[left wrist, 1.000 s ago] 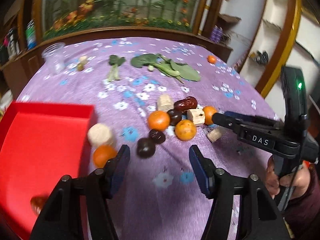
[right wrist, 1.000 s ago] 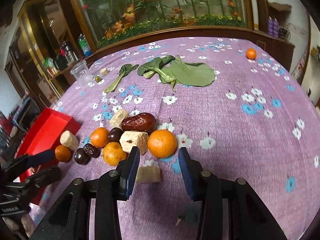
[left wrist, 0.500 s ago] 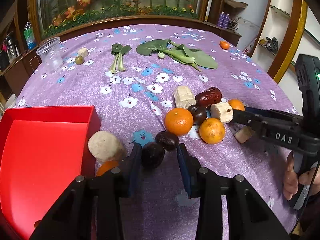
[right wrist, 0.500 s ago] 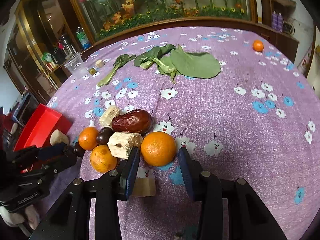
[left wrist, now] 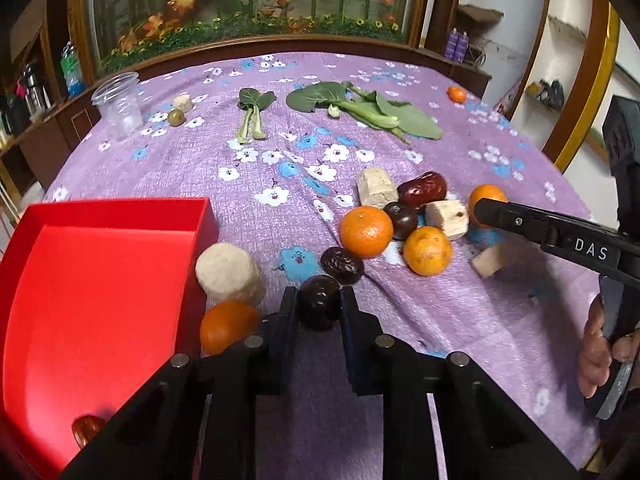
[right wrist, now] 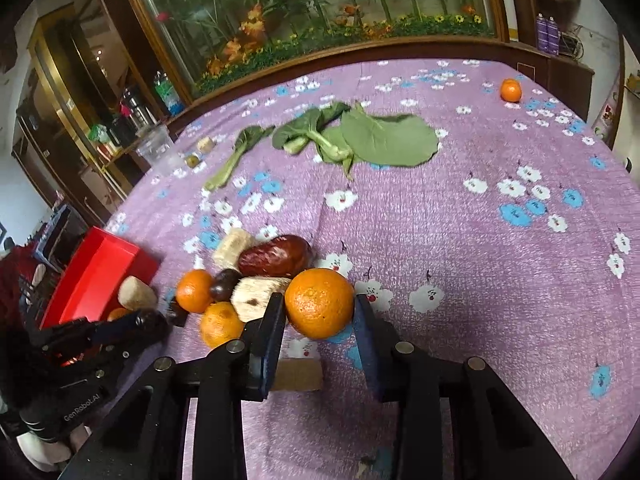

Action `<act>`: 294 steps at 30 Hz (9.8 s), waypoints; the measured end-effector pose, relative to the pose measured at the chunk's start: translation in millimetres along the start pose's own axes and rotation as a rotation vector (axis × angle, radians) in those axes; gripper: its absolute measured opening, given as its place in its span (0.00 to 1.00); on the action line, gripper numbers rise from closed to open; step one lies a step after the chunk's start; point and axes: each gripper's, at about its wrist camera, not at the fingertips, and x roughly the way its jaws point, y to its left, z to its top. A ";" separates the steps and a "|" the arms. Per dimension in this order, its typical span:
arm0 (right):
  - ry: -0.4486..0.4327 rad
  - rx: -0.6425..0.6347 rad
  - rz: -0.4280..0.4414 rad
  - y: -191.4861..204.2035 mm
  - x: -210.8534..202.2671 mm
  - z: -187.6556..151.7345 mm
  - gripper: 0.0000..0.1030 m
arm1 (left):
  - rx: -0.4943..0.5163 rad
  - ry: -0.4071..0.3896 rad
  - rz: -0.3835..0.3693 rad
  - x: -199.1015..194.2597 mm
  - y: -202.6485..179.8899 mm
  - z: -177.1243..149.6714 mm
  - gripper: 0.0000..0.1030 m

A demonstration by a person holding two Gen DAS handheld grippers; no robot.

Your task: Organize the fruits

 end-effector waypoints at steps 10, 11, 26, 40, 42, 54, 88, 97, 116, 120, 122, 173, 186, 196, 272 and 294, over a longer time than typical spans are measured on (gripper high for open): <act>-0.034 -0.036 0.077 39.1 -39.8 -1.8 0.36 | -0.149 -0.124 -0.056 -66.7 30.1 -15.0 0.19; -0.033 -0.042 0.086 44.0 -42.0 -2.6 0.36 | -0.173 -0.136 -0.054 -73.0 37.1 -17.8 0.19; 0.134 -0.228 0.267 191.2 8.0 -18.8 0.37 | -0.516 -0.194 0.135 -115.4 168.3 -71.2 0.19; 0.266 -0.286 0.293 266.9 84.8 -32.2 0.39 | -0.588 -0.196 0.165 -126.6 203.8 -90.2 0.48; 0.245 -0.264 0.305 260.8 80.0 -29.6 0.40 | -0.600 -0.211 0.161 -132.9 203.3 -90.4 0.49; 0.061 -0.094 0.310 178.1 1.6 -8.9 0.52 | -0.523 -0.280 0.090 -161.4 145.4 -66.8 0.55; -0.379 -0.167 -0.086 61.9 -281.4 126.2 0.72 | -0.146 -0.435 -0.070 -258.7 25.3 82.7 0.83; 0.018 -0.053 0.059 8.4 -64.3 23.3 0.58 | -0.203 -0.095 -0.169 -75.5 18.5 52.6 0.58; 0.123 -0.111 0.049 17.1 5.1 -19.8 0.58 | -0.025 0.064 -0.087 42.1 -19.2 49.5 0.46; 0.117 -0.134 0.027 20.3 7.2 -21.0 0.56 | 0.001 0.052 -0.107 44.9 -22.8 50.4 0.46; 0.112 -0.149 0.007 22.3 7.1 -22.3 0.50 | 0.027 0.041 -0.113 46.5 -27.5 51.3 0.47; 0.053 -0.053 0.038 56.1 -45.1 -23.9 0.32 | -0.131 -0.035 -0.366 -54.9 0.2 -36.7 0.40; 0.010 0.003 0.111 25.8 -71.9 -42.8 0.32 | 0.008 0.071 -0.213 -13.6 -67.0 -46.5 0.31; 0.050 -0.105 0.169 71.0 -62.1 -46.3 0.32 | -0.208 -0.066 -0.243 -59.7 3.3 -37.4 0.30; 0.034 -0.045 0.022 26.4 -10.1 -12.6 0.52 | -0.203 -0.095 -0.078 -52.5 17.6 7.8 0.64; 0.066 -0.088 0.011 24.4 7.3 -10.8 0.52 | -0.119 0.130 -0.211 80.2 -12.7 84.1 0.38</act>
